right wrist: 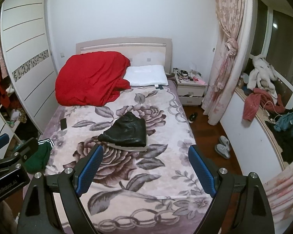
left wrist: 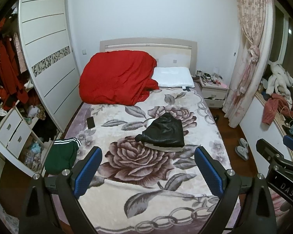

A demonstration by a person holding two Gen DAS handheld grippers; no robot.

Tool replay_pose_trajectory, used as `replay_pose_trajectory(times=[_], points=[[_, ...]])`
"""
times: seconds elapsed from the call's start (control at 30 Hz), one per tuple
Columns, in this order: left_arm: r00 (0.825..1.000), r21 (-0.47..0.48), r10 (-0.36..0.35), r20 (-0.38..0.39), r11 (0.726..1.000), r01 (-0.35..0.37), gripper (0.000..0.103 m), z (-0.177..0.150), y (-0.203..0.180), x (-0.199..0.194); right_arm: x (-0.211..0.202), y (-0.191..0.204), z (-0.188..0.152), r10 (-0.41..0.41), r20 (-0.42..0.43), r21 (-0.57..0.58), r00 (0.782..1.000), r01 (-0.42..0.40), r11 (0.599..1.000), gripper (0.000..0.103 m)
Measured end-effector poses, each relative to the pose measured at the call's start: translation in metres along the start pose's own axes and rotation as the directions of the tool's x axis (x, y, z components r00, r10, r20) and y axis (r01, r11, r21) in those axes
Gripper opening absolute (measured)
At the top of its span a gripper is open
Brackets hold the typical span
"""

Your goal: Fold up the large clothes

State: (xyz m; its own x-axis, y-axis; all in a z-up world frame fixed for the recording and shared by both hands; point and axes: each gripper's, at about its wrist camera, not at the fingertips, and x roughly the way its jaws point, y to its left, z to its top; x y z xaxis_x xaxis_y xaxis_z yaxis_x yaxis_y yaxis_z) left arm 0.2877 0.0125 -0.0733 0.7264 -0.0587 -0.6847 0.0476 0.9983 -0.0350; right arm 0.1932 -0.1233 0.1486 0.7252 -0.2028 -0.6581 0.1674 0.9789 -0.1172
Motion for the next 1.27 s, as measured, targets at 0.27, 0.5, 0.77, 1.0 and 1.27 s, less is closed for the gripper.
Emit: replay_pose_trajectory(times=[0.27,0.5,0.77,1.0,1.27], points=[[1.000,0.000,-0.002,0.004,1.000,0.002,0.097,0.001,0.000,-0.001,-0.004,0.001,0.001,0.002,0.008,0.000,1.000,-0.002,1.000,0.090],[1.000,0.008,-0.008,0.016,1.000,0.008,0.097,0.007,0.003,-0.008,-0.009,0.006,0.003,-0.003,0.021,-0.003,1.000,0.003,1.000,0.090],[1.000,0.010,-0.009,0.018,1.000,0.008,0.097,0.005,0.001,-0.009,-0.015,0.012,0.000,-0.006,0.025,-0.002,1.000,0.006,1.000,0.090],[1.000,0.014,-0.008,0.018,1.000,0.008,0.097,0.005,0.002,-0.009,-0.016,0.014,-0.003,-0.012,0.028,-0.007,1.000,0.012,1.000,0.090],[1.000,0.002,-0.008,0.023,1.000,0.008,0.097,0.002,0.005,-0.013,-0.020,0.017,-0.008,-0.013,0.028,-0.002,1.000,0.013,1.000,0.090]])
